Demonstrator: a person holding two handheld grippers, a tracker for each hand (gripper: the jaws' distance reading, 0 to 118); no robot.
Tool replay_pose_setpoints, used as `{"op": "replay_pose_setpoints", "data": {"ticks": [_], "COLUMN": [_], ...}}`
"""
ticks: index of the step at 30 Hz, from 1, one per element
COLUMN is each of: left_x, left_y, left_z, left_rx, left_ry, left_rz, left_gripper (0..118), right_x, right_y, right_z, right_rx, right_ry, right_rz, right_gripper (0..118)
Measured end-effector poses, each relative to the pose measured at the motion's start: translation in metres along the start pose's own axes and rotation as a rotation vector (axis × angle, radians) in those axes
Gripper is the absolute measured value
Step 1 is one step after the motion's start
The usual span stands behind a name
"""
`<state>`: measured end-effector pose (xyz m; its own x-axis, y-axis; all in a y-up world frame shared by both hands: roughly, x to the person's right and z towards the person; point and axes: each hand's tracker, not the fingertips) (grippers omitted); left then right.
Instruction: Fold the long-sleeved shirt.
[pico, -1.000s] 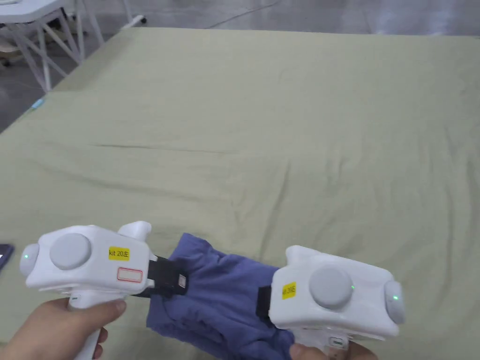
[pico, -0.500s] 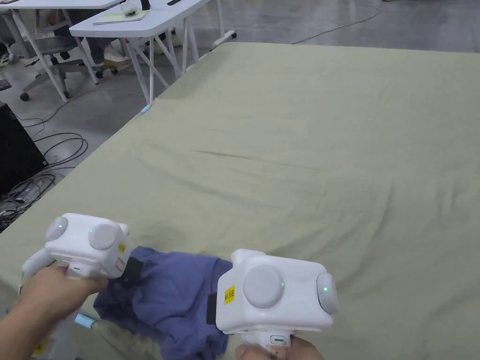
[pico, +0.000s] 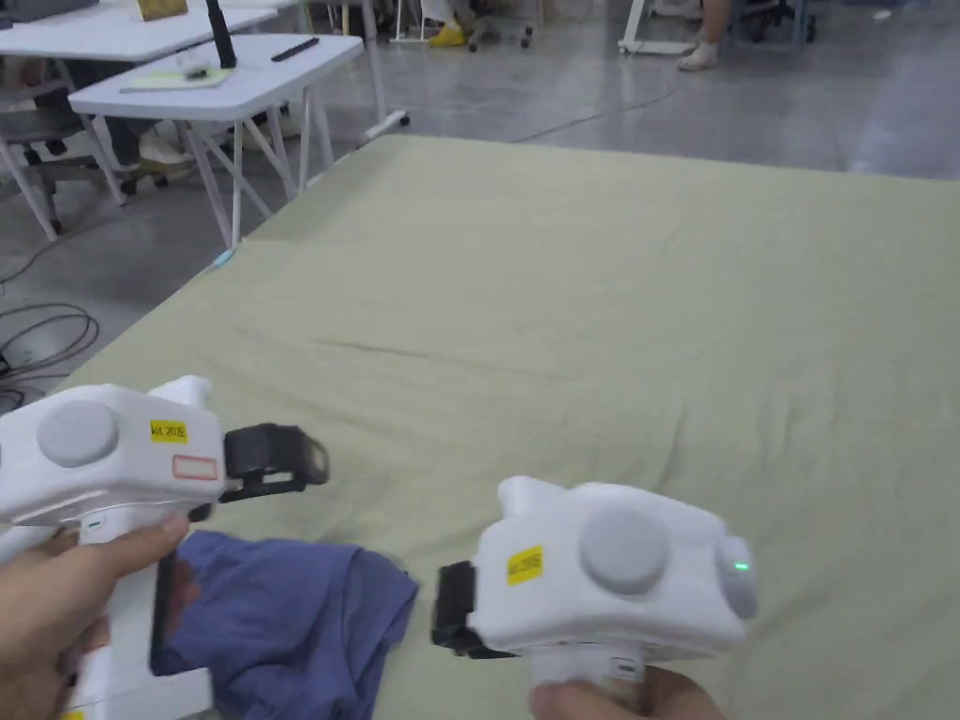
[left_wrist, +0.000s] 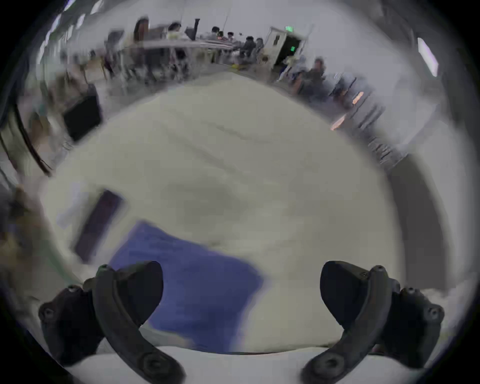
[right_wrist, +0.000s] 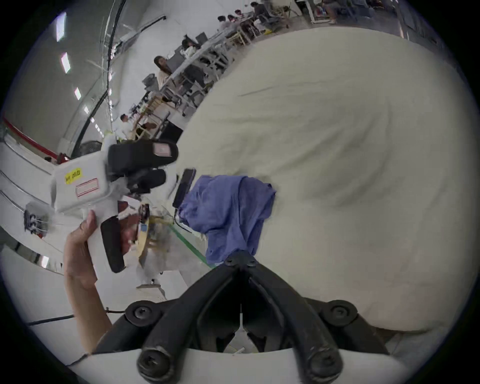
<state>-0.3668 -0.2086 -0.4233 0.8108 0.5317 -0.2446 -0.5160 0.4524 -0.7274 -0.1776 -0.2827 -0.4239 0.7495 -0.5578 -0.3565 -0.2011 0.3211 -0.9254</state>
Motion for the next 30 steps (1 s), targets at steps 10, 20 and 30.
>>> {"op": "replay_pose_setpoints", "data": {"ticks": [10,20,30], "left_x": [0.213,0.339,0.328], "left_y": [-0.090,-0.176,-0.223], "left_z": [0.074,0.049,0.030], "left_rx": [0.558,0.787,0.693], "left_ry": [-0.025,0.043,0.110], "left_rz": [-0.505,-0.681,-0.737], "left_gripper": [0,0,0], "right_x": [0.044,0.058,0.074], "right_y": [-0.012,-0.101,-0.120], "right_z": [0.278,0.409,0.393], "right_rx": [0.574,1.141,1.097], "right_ry": [-0.346,-0.705,-0.736], "right_rz": [0.129,0.230,0.215], "right_gripper": [0,0,0]}}
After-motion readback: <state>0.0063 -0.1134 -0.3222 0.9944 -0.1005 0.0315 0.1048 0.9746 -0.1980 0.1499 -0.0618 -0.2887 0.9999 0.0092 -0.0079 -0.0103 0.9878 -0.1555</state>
